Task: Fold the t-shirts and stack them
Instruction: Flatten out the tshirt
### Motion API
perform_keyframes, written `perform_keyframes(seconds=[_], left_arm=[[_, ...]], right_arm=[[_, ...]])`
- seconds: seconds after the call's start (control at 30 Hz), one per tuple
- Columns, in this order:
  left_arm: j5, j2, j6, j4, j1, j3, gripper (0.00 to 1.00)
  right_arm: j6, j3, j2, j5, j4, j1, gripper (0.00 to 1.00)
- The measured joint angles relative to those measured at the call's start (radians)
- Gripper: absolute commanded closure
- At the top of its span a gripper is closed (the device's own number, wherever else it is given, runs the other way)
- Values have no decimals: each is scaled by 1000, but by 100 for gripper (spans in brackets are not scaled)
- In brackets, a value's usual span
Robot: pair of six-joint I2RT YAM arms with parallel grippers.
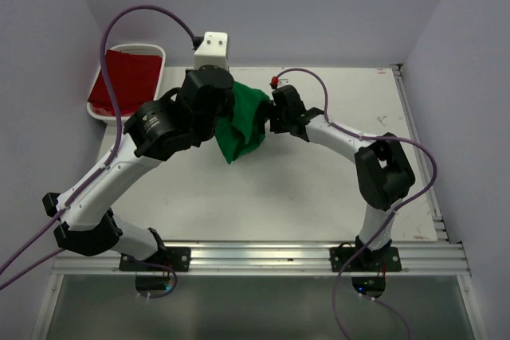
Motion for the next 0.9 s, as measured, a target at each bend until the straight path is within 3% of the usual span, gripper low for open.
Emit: perform_keyframes(seconds=[0.23,0.47,0.73,0.83,0.87,0.9], left_arm=[[4,-22,-37,-26,0,-15,100],[8,-23,-54,-29,0,-16,100],[11,-60,-77,-32,0,-62,100],[11,-76,-85,-32,0,-83,100],[11,-81,-87,-32,0,-90,100],[11,-85,-90,-31,0,-98,100]], right_arm=[[-8,120,86,-86,8,-15,1],[11,123,160,-235,51,-5,1],[34,142,259,-266,51,11,6],[40,140,259,-266,57,12,34],[40,137,259,-266,55,13,56],[41,130,259,-267,60,13,68]])
